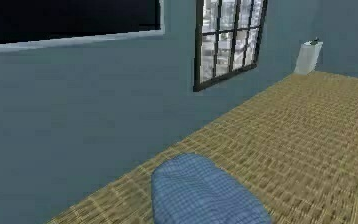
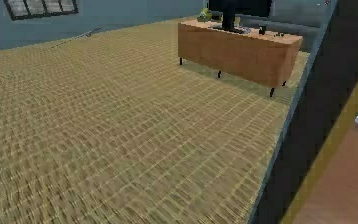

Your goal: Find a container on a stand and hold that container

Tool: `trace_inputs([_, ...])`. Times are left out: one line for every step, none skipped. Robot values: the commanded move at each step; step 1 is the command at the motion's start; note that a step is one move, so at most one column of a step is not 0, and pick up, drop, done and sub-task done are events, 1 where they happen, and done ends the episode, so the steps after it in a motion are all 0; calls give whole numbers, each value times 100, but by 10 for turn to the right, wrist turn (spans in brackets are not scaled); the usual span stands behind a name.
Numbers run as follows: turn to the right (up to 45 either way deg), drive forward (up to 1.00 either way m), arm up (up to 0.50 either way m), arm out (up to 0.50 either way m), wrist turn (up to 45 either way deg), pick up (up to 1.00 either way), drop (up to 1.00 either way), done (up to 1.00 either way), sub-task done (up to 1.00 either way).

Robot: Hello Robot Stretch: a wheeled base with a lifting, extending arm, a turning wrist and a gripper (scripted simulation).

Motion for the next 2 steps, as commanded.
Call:
trace_inputs([420, 0, 0, 0, 0, 0, 0, 0, 0])
trace_inputs([0, 30, 0, 0, 0, 0, 0, 0, 0])
